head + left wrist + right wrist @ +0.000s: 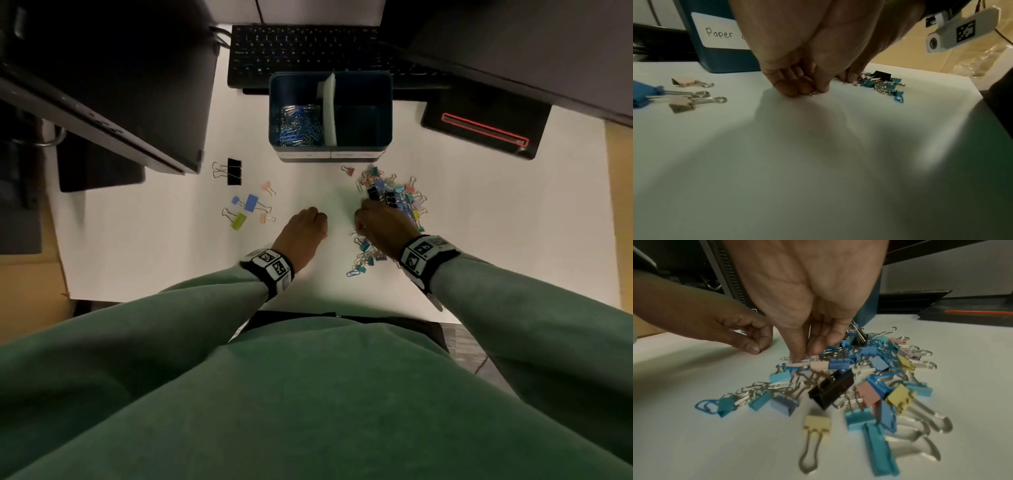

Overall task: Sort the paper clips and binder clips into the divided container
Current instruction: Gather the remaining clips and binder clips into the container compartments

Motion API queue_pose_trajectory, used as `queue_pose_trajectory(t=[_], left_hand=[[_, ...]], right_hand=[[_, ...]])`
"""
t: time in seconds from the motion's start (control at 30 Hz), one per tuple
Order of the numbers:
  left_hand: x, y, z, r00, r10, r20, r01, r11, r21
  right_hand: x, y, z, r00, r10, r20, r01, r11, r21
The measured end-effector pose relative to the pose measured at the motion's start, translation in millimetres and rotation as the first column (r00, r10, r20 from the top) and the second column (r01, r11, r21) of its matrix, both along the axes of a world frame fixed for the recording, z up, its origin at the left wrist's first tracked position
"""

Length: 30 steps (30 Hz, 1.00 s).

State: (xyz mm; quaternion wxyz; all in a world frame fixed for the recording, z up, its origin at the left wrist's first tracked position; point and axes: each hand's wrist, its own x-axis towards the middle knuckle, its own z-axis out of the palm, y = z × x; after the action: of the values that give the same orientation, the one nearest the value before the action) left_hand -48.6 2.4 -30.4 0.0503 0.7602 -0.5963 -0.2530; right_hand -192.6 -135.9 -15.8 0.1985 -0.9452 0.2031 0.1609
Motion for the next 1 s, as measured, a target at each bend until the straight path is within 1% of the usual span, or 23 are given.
queue_pose_trajectory(t=[0.07,0.1,0.2,0.3,0.37,0.43,0.47,0.53,0.6,0.63,0.67,0.7,0.73,0.77,0.8,0.87,0.9,0.93,1.0], left_hand=[[-0.7,0.2,2.0,1.000,-0.010,-0.006,0.010,1.000,-0.017],[0.2,-1.6,4.7,1.000,0.010,-0.018,-0.011,0.999,-0.039],[11.0,-16.1,22.5,0.982,0.157,-0.103,-0.170,0.976,-0.134],[38.3,-38.6,52.2,0.932,0.304,-0.198,-0.350,0.899,-0.264],[64.7,-56.0,71.3,0.888,0.393,-0.239,-0.455,0.831,-0.320],[90.9,-72.2,83.4,0.861,0.453,-0.233,-0.508,0.793,-0.336],[101.4,-78.9,87.0,0.858,0.462,-0.222,-0.513,0.791,-0.335],[111.1,-87.2,88.7,0.869,0.458,-0.187,-0.495,0.800,-0.340],[105.9,-86.6,84.8,0.864,0.481,-0.149,-0.498,0.773,-0.392],[97.0,-82.2,82.6,0.854,0.499,-0.146,-0.509,0.744,-0.433],[85.3,-74.8,77.1,0.846,0.509,-0.159,-0.520,0.720,-0.460],[70.8,-65.1,70.6,0.843,0.506,-0.181,-0.527,0.711,-0.466],[55.2,-54.2,62.6,0.849,0.490,-0.197,-0.523,0.729,-0.441],[39.0,-42.2,55.4,0.866,0.458,-0.199,-0.499,0.772,-0.394],[23.5,-31.2,47.1,0.893,0.411,-0.184,-0.450,0.831,-0.326],[-7.0,-14.2,34.1,0.958,0.246,-0.146,-0.268,0.951,-0.156],[-20.7,-9.0,30.2,0.980,0.135,-0.147,-0.150,0.984,-0.095],[-33.2,-6.0,25.9,0.988,0.022,-0.152,-0.031,0.998,-0.056],[-52.4,-5.1,16.6,0.977,-0.163,-0.135,0.164,0.986,0.001]], right_hand=[[3.2,-3.3,-1.3,1.000,0.008,-0.008,-0.008,0.999,0.040],[4.5,-4.9,-0.9,1.000,0.005,-0.015,-0.004,0.997,0.079],[7.0,-13.4,2.6,0.998,-0.034,-0.048,0.045,0.970,0.238],[11.8,-27.1,12.3,0.987,-0.160,-0.024,0.158,0.919,0.361],[22.3,-35.6,31.5,0.970,-0.242,0.018,0.214,0.885,0.413],[41.7,-42.6,58.2,0.934,-0.346,0.092,0.262,0.836,0.482],[55.2,-46.8,71.4,0.907,-0.396,0.146,0.274,0.815,0.511],[87.8,-54.6,88.3,0.850,-0.455,0.264,0.279,0.816,0.507],[119.2,-58.8,92.6,0.826,-0.463,0.322,0.301,0.844,0.443],[131.1,-59.2,91.2,0.841,-0.443,0.311,0.307,0.863,0.400],[140.1,-59.1,88.0,0.873,-0.400,0.280,0.291,0.887,0.359],[144.1,-57.5,85.1,0.903,-0.352,0.249,0.263,0.908,0.327],[143.5,-55.3,81.8,0.918,-0.315,0.242,0.237,0.923,0.303],[137.7,-52.8,78.7,0.918,-0.301,0.258,0.224,0.931,0.290],[127.1,-50.3,76.8,0.905,-0.305,0.296,0.222,0.933,0.282],[93.5,-44.8,71.4,0.882,-0.315,0.351,0.232,0.938,0.258],[73.1,-41.6,67.4,0.887,-0.309,0.342,0.236,0.942,0.240],[51.1,-37.8,61.7,0.903,-0.302,0.307,0.238,0.944,0.229],[8.5,-28.0,52.5,0.946,-0.277,0.168,0.236,0.945,0.228]])
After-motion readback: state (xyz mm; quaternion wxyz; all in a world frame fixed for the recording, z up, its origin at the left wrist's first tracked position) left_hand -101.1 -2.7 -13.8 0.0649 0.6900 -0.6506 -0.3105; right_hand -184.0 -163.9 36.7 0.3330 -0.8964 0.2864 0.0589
